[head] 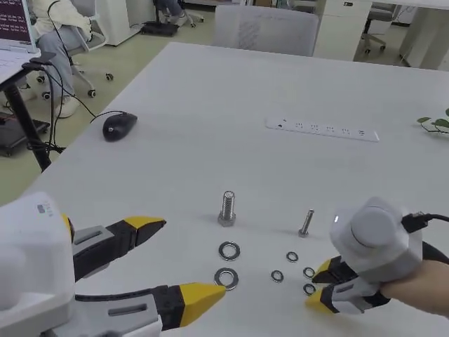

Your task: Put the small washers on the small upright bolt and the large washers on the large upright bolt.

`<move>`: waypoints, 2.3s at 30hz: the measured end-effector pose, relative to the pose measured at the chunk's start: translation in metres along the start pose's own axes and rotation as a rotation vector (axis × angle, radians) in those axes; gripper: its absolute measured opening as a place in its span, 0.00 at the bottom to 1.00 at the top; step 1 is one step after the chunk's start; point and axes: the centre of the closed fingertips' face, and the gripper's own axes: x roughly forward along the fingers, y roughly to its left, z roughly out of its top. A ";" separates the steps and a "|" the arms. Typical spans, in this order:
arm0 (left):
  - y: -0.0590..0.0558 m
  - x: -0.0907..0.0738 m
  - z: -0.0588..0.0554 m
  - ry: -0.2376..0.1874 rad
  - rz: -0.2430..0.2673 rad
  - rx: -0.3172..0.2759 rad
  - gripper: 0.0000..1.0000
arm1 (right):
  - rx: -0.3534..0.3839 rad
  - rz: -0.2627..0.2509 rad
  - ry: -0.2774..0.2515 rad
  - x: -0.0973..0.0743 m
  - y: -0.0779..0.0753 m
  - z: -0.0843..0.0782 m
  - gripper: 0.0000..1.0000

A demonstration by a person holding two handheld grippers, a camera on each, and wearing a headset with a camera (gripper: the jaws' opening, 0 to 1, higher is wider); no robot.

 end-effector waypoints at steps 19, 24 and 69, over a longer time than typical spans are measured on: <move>-0.002 0.000 0.000 0.002 -0.001 0.002 0.66 | -0.058 0.004 0.027 0.000 0.001 0.000 0.18; -0.002 0.000 0.000 0.001 -0.002 0.001 0.66 | -0.068 0.000 0.034 0.001 0.000 0.001 0.15; 0.006 0.011 -0.008 0.069 -0.024 0.034 0.66 | -0.056 -0.038 0.009 -0.062 -0.048 0.023 0.12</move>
